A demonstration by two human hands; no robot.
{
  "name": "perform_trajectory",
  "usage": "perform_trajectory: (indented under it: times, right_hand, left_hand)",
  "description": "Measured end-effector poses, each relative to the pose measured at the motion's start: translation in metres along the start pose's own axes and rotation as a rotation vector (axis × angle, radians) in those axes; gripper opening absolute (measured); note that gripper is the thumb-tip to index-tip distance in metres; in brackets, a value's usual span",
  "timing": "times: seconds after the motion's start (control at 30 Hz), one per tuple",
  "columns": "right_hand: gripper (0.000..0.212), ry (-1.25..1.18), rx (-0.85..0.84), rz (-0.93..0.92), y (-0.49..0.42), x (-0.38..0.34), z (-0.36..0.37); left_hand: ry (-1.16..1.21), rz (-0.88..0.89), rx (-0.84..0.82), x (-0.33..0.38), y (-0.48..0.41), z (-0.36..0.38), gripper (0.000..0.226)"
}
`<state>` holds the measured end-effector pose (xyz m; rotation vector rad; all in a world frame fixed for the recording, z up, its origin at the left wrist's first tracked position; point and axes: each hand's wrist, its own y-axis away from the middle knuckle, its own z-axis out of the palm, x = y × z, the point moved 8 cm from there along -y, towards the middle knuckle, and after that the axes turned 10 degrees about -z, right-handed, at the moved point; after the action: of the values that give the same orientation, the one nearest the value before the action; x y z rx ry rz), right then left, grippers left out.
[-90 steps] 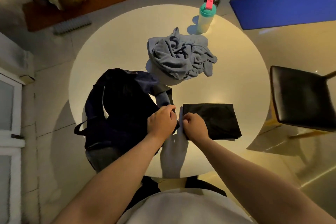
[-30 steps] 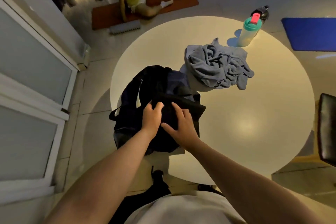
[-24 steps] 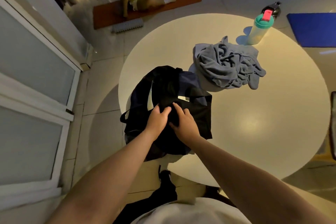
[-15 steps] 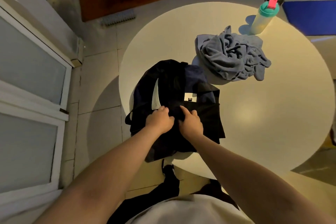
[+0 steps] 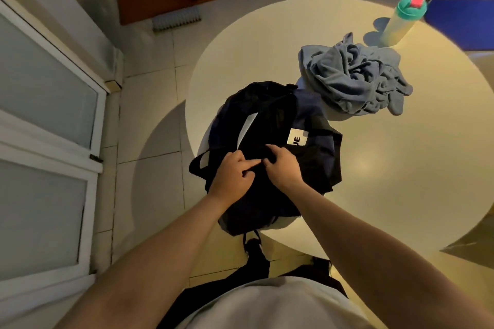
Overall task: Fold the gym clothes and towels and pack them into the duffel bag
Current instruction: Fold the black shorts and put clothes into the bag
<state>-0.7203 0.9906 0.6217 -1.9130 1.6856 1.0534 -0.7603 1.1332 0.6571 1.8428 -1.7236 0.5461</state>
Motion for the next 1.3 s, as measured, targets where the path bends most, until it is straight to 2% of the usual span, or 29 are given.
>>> perform_trajectory:
  times: [0.07, 0.23, 0.3, 0.37, 0.4, 0.5, 0.57, 0.67, 0.7, 0.77, 0.83, 0.87, 0.9, 0.97, 1.07, 1.2, 1.23, 1.3]
  right_hand:
    - [0.049, -0.04, -0.062, -0.067, -0.009, -0.015, 0.012]
    - [0.048, -0.179, 0.022, 0.072, -0.012, -0.012, 0.016]
    - [0.051, -0.293, -0.103, 0.033, -0.008, -0.023, 0.029]
    - [0.051, -0.454, -0.289, 0.074, -0.001, -0.029, 0.048]
    - [0.053, -0.43, -0.362, 0.102, 0.0, -0.024, 0.056]
    - [0.06, -0.061, -0.56, 0.066, 0.003, -0.013, 0.067]
    - [0.056, -0.038, -0.487, 0.002, 0.001, -0.017, 0.059]
    - [0.041, -0.054, -0.18, -0.086, 0.001, -0.016, 0.022]
    - [0.037, 0.041, -0.082, -0.097, 0.005, -0.01, 0.008]
    - [0.033, 0.243, 0.052, -0.01, 0.014, 0.015, -0.014]
    - [0.043, 0.25, 0.044, 0.187, 0.023, 0.045, -0.024]
    - [0.05, 0.186, -0.001, 0.282, 0.027, 0.058, -0.022]
    - [0.055, 0.125, -0.051, 0.347, 0.028, 0.067, -0.018]
    - [0.056, 0.099, -0.122, 0.363, 0.028, 0.072, -0.013]
    - [0.046, 0.092, -0.08, 0.29, 0.021, 0.068, -0.022]
    - [0.026, -0.08, 0.019, 0.202, 0.017, 0.059, -0.034]
    - [0.023, -0.171, 0.054, 0.196, 0.018, 0.056, -0.038]
    - [0.017, -0.419, 0.098, 0.194, 0.021, 0.05, -0.041]
  left_hand:
    - [0.027, -0.029, 0.043, -0.003, 0.0, -0.009, 0.035]
    - [-0.006, -0.009, 0.092, -0.008, 0.002, -0.017, 0.018]
    - [-0.013, -0.047, 0.085, -0.009, 0.006, -0.015, 0.015]
    - [0.021, -0.084, 0.091, -0.009, 0.007, -0.017, 0.012]
    - [0.05, -0.097, 0.098, -0.008, 0.008, -0.018, 0.014]
    - [0.039, -0.093, 0.089, -0.004, 0.01, -0.014, 0.016]
    - [-0.019, -0.14, 0.082, -0.01, 0.009, -0.005, 0.011]
    - [-0.109, -0.276, 0.131, -0.02, 0.006, -0.002, 0.018]
    - [-0.138, -0.266, 0.169, -0.016, 0.005, -0.004, 0.022]
    - [-0.151, -0.12, 0.212, 0.007, 0.001, -0.004, 0.029]
    - [-0.103, 0.036, 0.141, 0.034, -0.006, 0.009, 0.034]
    - [-0.067, 0.051, 0.047, 0.042, -0.011, 0.022, 0.037]
    - [-0.045, 0.01, -0.074, 0.046, -0.016, 0.038, 0.04]
    - [-0.074, -0.165, -0.32, 0.039, -0.022, 0.072, 0.05]
    - [-0.178, -0.266, -0.503, 0.028, -0.023, 0.099, 0.072]
    - [-0.026, -0.295, -0.548, 0.032, -0.02, 0.11, 0.102]
    - [0.007, -0.298, -0.511, 0.034, -0.02, 0.109, 0.104]
    - [0.022, -0.279, -0.359, 0.036, -0.023, 0.104, 0.093]
